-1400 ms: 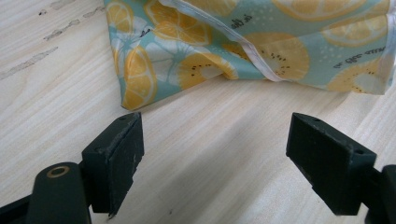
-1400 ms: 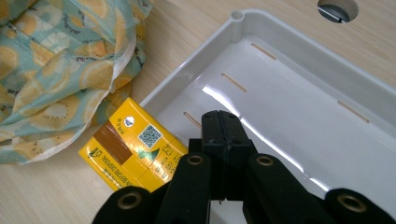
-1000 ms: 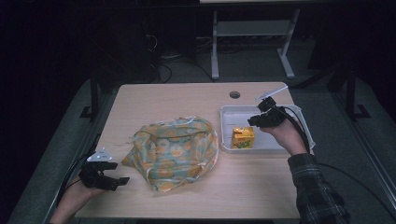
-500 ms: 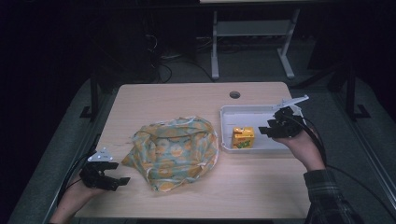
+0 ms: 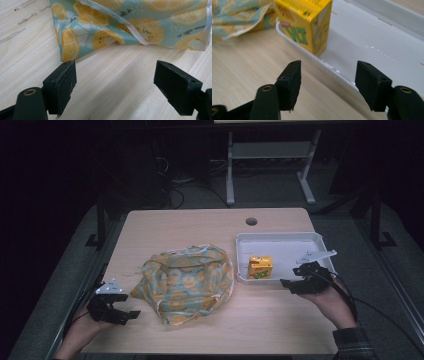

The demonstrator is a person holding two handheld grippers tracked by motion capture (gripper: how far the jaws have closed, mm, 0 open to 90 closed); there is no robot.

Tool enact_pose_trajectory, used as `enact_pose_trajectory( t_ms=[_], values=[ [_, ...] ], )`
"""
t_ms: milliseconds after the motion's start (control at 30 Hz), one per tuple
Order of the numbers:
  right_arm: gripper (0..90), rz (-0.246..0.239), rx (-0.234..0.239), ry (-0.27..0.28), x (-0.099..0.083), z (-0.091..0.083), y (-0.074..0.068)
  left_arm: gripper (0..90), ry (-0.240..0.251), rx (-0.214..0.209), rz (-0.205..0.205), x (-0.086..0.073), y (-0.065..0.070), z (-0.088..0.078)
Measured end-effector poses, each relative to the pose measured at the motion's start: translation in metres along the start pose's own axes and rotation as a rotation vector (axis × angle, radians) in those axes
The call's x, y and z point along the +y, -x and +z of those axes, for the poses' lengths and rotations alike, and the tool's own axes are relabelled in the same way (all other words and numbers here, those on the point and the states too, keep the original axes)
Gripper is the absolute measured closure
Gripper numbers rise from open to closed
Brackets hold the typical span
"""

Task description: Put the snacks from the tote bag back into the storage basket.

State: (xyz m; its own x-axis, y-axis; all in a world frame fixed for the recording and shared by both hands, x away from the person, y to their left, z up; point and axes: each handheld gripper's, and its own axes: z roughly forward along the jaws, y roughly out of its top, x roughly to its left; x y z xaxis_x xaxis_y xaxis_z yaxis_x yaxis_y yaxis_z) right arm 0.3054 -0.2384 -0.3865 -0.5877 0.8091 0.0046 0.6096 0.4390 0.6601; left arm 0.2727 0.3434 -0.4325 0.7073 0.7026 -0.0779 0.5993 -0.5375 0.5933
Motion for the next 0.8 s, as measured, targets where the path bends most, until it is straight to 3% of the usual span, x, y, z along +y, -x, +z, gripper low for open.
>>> enact_pose_trajectory(
  t_ms=[433, 667, 800],
  values=[
    [26.7, -0.019, 0.014, -0.022, -0.033, 0.010, -0.016, 18.1, 0.001, 0.010, 0.023, -0.001, 0.004, 0.004],
    [20.2, -0.035, 0.011, 0.005, -0.049, 0.013, -0.022, 18.2, 0.001, 0.007, 0.027, -0.003, 0.005, 0.009],
    [18.8, -0.050, 0.023, -0.017, -0.056, 0.018, -0.023, 18.2, -0.013, 0.004, 0.034, -0.003, 0.005, 0.011]
  ],
)
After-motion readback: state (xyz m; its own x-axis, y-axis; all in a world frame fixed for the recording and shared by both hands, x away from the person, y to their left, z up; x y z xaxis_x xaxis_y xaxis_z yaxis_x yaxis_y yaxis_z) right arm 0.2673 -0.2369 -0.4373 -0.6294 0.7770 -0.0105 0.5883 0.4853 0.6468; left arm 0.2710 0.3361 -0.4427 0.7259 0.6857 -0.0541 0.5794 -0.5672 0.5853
